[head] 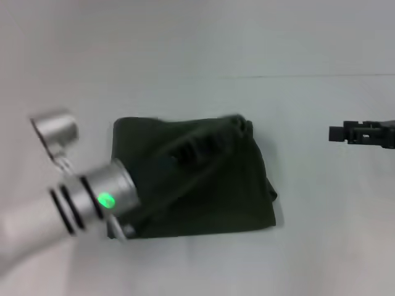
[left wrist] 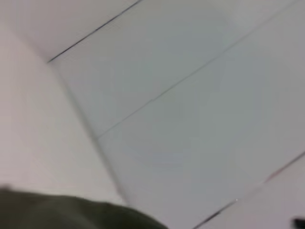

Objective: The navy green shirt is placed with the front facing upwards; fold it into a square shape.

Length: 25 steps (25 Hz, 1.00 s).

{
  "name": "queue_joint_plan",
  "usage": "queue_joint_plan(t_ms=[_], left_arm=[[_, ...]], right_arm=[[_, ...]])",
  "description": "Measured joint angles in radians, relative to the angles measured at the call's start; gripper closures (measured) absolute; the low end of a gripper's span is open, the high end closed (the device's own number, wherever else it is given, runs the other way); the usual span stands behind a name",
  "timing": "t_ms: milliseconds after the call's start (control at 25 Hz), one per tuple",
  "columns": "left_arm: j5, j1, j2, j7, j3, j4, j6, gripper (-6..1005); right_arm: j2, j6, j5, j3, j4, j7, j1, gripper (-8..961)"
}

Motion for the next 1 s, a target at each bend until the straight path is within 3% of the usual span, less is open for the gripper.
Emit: queue_joint_plan(t_ms=[200,360,440,640,1000], left_arm=[[-0.03,-0.009,-0.002,0.364,-0.117,-0.343,-0.107,950],[0.003,0.0,-0.002,0.513,-0.169,-0.444,-0.063,941],[0.015,0.002,-0.002,0.513,-0.168,-0.444,-0.04,859],[0.106,0.022,-0.002,0.511,-0.166,-0.362,0.168,660],[0.122,0.077,0.008,0.42,-0.138,-0.056,0.309,266]], right_arm=[[-0.013,-0.004,-0.006,-0.004,0.007,-0.021,-0.005,54],[-0.011,-0.001,-0.037,-0.006,0.007,-0.024,0.004,54],[-0.006,0.003,-0.054,-0.006,0.007,-0.019,0.009,53],[-0.002,0.035,-0.076,-0.006,0.023,0.029,0.023,53],[-0.001,0.147,-0.1,-0.029,0.139,0.141,0.092,54]])
